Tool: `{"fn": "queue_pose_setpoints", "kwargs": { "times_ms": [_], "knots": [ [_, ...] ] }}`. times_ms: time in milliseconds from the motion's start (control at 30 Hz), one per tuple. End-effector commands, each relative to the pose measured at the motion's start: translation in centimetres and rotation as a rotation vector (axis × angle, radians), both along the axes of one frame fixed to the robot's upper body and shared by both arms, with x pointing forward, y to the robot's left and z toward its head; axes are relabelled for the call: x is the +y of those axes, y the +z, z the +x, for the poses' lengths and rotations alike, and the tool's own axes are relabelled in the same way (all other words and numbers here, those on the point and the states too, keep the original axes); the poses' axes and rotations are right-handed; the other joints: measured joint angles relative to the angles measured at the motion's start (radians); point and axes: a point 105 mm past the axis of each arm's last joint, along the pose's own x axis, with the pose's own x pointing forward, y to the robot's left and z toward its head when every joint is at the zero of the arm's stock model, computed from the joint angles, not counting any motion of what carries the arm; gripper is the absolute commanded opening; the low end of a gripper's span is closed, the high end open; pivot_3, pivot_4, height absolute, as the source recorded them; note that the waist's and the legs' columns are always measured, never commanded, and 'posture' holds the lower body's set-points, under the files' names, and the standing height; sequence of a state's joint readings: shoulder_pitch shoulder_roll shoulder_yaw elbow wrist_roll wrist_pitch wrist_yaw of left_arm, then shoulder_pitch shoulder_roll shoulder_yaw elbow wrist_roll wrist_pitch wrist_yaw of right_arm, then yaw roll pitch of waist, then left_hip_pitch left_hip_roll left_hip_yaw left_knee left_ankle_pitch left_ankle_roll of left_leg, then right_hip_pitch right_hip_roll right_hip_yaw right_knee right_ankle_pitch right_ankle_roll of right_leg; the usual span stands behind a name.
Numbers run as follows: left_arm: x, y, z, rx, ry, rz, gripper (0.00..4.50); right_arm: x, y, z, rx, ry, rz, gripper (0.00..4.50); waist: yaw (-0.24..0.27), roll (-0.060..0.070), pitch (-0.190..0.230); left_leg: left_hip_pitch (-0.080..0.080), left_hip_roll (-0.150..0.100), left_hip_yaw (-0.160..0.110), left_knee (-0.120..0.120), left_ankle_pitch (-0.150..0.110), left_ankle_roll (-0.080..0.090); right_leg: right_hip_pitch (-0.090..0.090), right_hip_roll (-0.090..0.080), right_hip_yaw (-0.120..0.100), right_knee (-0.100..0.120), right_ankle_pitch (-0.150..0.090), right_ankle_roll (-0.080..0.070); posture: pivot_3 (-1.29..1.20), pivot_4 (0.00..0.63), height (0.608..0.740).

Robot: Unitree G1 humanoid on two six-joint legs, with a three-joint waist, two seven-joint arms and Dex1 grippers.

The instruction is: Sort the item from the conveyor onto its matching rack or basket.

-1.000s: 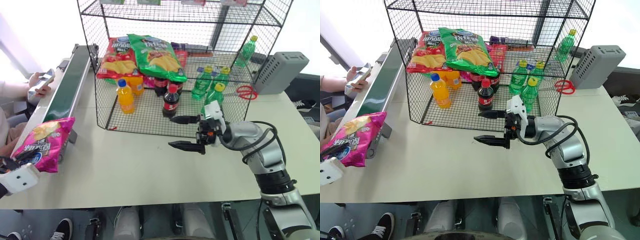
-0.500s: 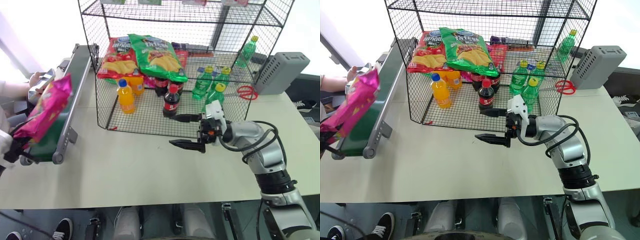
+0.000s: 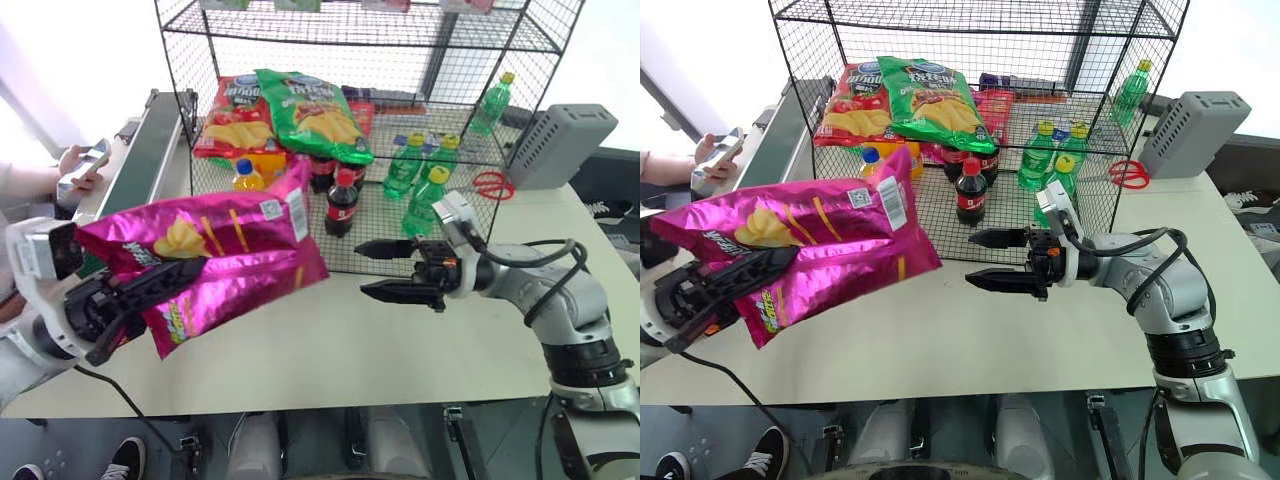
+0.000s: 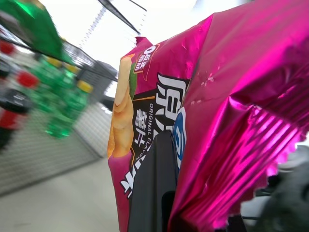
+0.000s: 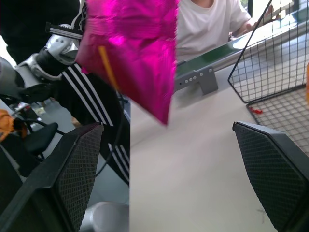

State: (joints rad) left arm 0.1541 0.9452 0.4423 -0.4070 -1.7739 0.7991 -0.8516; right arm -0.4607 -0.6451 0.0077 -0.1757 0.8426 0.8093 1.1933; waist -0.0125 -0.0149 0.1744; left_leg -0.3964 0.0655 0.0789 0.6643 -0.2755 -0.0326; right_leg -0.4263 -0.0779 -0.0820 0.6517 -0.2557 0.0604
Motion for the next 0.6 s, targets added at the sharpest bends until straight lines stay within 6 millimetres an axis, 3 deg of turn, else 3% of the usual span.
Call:
{"fn": "queue_pose_setpoints", "kwargs": {
  "times_ms": [33, 300, 600],
  "knots": [
    [-0.9, 0.1, -0.5, 0.027, -0.124, -0.036, 0.06, 0.7, 2.8, -0.9, -0.023, 0.066, 0.071, 4.50, -0.001, 0.000, 0.000, 0.000, 0.000, 0.000, 0.000, 0.000, 0.000, 0.000, 0.000, 0.000, 0.000, 0.000, 0.000, 0.00, 0.150, 0.740],
    [-1.9, -0.3, 1.0, 0.009, -0.186, -0.062, 0.06, 2.1, 3.2, -4.1, 0.109, 0.272, 0.077, 4.50, 0.004, 0.000, 0.000, -0.001, 0.000, 0.000, 0.000, 0.000, 0.000, 0.000, 0.000, 0.000, -0.001, 0.000, 0.000, 0.00, 0.150, 0.740],
    [-2.6, 0.0, 2.0, -0.008, -0.211, -0.070, 0.06, 4.3, 2.3, -3.7, 0.067, 0.286, 0.067, 4.50, 0.001, 0.000, 0.000, -0.001, 0.000, -0.001, 0.000, 0.000, 0.000, 0.000, 0.000, 0.000, -0.001, 0.000, 0.000, 0.00, 0.150, 0.740]
  ]
}}
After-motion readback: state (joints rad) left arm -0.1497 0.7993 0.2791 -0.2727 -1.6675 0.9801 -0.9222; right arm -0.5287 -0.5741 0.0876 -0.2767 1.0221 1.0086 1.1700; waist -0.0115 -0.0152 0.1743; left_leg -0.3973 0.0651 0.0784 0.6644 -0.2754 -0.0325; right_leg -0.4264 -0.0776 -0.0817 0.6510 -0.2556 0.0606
